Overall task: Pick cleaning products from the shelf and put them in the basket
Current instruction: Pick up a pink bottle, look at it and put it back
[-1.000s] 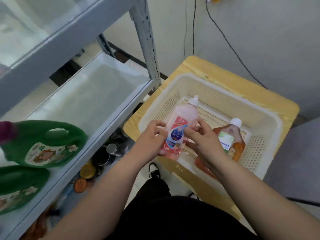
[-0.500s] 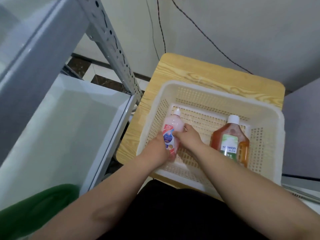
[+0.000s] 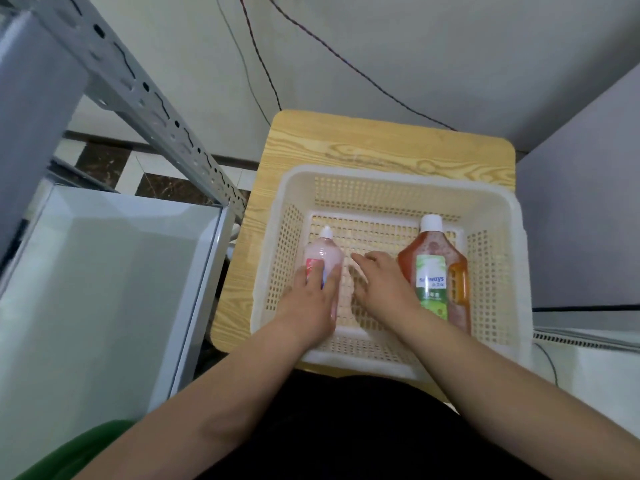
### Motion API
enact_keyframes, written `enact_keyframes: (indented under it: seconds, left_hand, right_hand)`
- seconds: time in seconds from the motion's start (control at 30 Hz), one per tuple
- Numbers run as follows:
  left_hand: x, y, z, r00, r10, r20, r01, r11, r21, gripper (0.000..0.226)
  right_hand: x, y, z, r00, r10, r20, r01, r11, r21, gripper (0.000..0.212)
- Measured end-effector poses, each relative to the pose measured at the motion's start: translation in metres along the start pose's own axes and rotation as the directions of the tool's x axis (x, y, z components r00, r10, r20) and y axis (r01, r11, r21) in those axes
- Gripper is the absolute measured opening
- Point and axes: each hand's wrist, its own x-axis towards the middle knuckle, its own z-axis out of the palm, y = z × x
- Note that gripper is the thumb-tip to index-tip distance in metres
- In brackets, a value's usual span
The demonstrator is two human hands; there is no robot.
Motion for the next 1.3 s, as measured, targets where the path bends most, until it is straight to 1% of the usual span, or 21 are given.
enact_keyframes:
  seconds: [0.03, 0.07, 0.1, 0.17, 0.27, 0.33, 0.43, 0.63, 0.73, 0.8, 0.83, 0.9, 0.97, 1.03, 1.1, 1.13, 1.2, 1.23, 1.3]
  left_hand:
    - [0.003, 0.003, 0.0, 0.998, 0.06, 0.006, -0.061, 0.997, 0.04, 0.088]
    - [0.006, 0.007, -0.001, 0.994, 0.104, 0.024, -0.106, 0.991, 0.087, 0.087]
    - [0.009, 0.009, 0.0, 0.991, 0.125, 0.046, -0.13, 0.983, 0.132, 0.084]
    - [0.012, 0.013, 0.002, 0.992, 0.11, 0.07, -0.121, 0.976, 0.182, 0.074]
    - [0.012, 0.009, 0.006, 0.996, 0.074, 0.057, -0.081, 0.987, 0.139, 0.064]
    - [0.012, 0.002, 0.005, 0.997, 0.063, 0.051, -0.069, 0.991, 0.111, 0.062]
    - [0.011, -0.005, 0.005, 0.998, 0.052, 0.032, -0.056, 0.992, 0.117, 0.061]
    - [0.005, -0.005, 0.016, 0.999, 0.036, -0.029, -0.036, 0.999, 0.004, 0.062]
    - [0.0, -0.009, 0.013, 0.996, 0.028, -0.088, -0.038, 0.994, -0.106, 0.055]
    - [-0.008, -0.003, 0.003, 0.994, -0.006, -0.112, -0.014, 0.983, -0.182, 0.048]
    - [-0.014, 0.004, -0.004, 0.992, -0.039, -0.12, 0.011, 0.974, -0.227, 0.043]
    - [-0.035, 0.023, -0.015, 0.979, -0.11, -0.169, 0.057, 0.954, -0.294, 0.04]
    - [-0.068, 0.046, -0.018, 0.954, -0.132, -0.269, 0.054, 0.958, -0.281, 0.051]
    - [-0.11, 0.075, -0.011, 0.923, -0.143, -0.358, 0.045, 0.962, -0.268, 0.059]
    - [-0.156, 0.103, 0.006, 0.899, -0.182, -0.398, 0.064, 0.954, -0.293, 0.059]
    - [-0.177, 0.116, 0.016, 0.89, -0.222, -0.399, 0.095, 0.945, -0.314, 0.059]
    - [-0.216, 0.139, 0.041, 0.882, -0.343, -0.322, 0.203, 0.895, -0.397, 0.057]
    - [-0.234, 0.149, 0.055, 0.869, -0.415, -0.269, 0.265, 0.851, -0.454, 0.056]
    - [-0.27, 0.169, 0.083, 0.815, -0.55, -0.183, 0.378, 0.743, -0.553, 0.055]
  right_hand:
    - [-0.008, 0.015, -0.005, 0.999, -0.034, -0.028, 0.029, 0.988, -0.155, 0.059]
    - [-0.016, 0.03, -0.01, 0.999, -0.026, -0.021, 0.019, 0.961, -0.277, 0.061]
    - [-0.022, 0.044, -0.014, 1.0, 0.019, 0.013, -0.013, 0.932, -0.363, 0.065]
    - [-0.034, 0.065, -0.018, 0.986, 0.136, 0.091, -0.084, 0.898, -0.432, 0.073]
    - [-0.042, 0.08, -0.017, 0.975, 0.183, 0.122, -0.119, 0.905, -0.408, 0.077]
    - [-0.042, 0.079, -0.016, 0.972, 0.207, 0.109, -0.154, 0.917, -0.369, 0.078]
    - [-0.041, 0.078, -0.015, 0.967, 0.24, 0.084, -0.197, 0.916, -0.351, 0.079]
    - [-0.053, 0.09, -0.02, 0.982, 0.187, 0.031, -0.162, 0.913, -0.374, 0.083]
    - [-0.057, 0.094, -0.026, 0.973, 0.203, 0.111, -0.16, 0.937, -0.31, 0.083]
    - [-0.053, 0.082, -0.041, 0.964, 0.207, 0.165, -0.148, 0.939, -0.309, 0.077]
    - [-0.051, 0.072, -0.051, 0.968, 0.17, 0.187, -0.101, 0.938, -0.331, 0.069]
    - [-0.053, 0.053, -0.068, 0.977, 0.015, 0.214, 0.064, 0.931, -0.359, 0.052]
    - [-0.066, 0.039, -0.081, 0.955, -0.165, 0.248, 0.247, 0.904, -0.35, 0.048]
    - [-0.089, 0.033, -0.088, 0.899, -0.324, 0.295, 0.42, 0.83, -0.367, 0.048]
    - [-0.115, 0.03, -0.091, 0.819, -0.444, 0.364, 0.564, 0.739, -0.368, 0.046]
    - [-0.127, 0.028, -0.092, 0.772, -0.485, 0.412, 0.627, 0.689, -0.364, 0.044]
    - [-0.152, 0.023, -0.087, 0.661, -0.542, 0.519, 0.742, 0.577, -0.343, 0.042]
    - [-0.165, 0.02, -0.083, 0.605, -0.558, 0.569, 0.788, 0.523, -0.325, 0.04]
    - [-0.189, 0.013, -0.068, 0.494, -0.567, 0.66, 0.862, 0.417, -0.288, 0.039]
